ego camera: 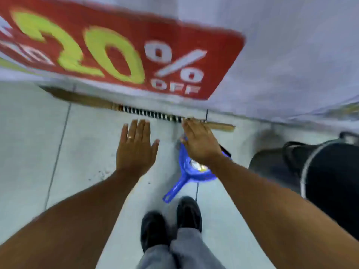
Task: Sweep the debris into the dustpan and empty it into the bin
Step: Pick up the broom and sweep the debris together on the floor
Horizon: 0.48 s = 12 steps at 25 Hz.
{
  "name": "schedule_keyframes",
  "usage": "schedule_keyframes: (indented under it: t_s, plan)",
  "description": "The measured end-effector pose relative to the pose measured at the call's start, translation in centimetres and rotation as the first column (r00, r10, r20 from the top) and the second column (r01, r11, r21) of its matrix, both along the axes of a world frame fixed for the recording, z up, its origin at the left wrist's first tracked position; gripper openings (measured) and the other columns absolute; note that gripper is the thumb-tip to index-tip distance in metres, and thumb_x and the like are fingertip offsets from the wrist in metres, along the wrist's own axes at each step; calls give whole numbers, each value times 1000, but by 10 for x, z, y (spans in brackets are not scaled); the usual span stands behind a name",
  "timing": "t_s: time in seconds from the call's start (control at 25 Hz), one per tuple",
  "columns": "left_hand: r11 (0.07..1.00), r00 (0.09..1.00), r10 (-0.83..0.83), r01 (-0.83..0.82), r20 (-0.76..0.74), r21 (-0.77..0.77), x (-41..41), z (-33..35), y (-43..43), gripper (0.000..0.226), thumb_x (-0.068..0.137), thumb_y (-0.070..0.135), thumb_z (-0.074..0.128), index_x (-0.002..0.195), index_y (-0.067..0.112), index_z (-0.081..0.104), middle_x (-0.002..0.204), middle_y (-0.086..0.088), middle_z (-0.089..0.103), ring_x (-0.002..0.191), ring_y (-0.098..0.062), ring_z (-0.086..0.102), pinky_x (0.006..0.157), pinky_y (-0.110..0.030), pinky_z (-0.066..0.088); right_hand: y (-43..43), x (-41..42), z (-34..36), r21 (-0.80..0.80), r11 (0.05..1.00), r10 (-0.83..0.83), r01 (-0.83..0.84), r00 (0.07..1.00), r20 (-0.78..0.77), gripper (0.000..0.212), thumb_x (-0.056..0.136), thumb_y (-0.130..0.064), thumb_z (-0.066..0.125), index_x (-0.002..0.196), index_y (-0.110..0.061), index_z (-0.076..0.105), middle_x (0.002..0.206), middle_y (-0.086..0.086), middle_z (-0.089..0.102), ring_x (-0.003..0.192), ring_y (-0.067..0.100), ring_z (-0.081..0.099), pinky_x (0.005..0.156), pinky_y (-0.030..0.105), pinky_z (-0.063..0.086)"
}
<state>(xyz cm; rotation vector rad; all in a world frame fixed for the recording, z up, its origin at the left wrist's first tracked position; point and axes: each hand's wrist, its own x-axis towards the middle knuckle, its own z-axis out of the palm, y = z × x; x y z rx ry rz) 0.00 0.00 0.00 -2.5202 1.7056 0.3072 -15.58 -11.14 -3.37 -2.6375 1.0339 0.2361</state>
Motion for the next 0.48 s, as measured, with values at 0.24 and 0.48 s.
schedule_keyframes:
  t_s: [0.24, 0.48]
  plan:
    - [998, 999, 13, -10, -37, 66, 10, -159, -32, 63, 96, 39, 31, 144, -2, 31, 151, -20, 36, 144, -34, 27, 119, -48, 15, -45, 63, -168, 94, 993, -34, 68, 946, -322, 58, 95, -13, 34, 149, -1, 17, 158, 16, 20, 147, 31, 14, 119, 51, 11]
    - [993, 1000, 0, 1, -11, 121, 30, -194, -29, 62, 99, 38, 33, 146, 0, 26, 154, -18, 30, 146, -33, 21, 120, -47, 12, -59, 91, -190, -68, 994, -101, 86, 953, -285, 43, 93, -4, 40, 135, 2, 39, 135, 23, 46, 124, 40, 42, 100, 47, 38]
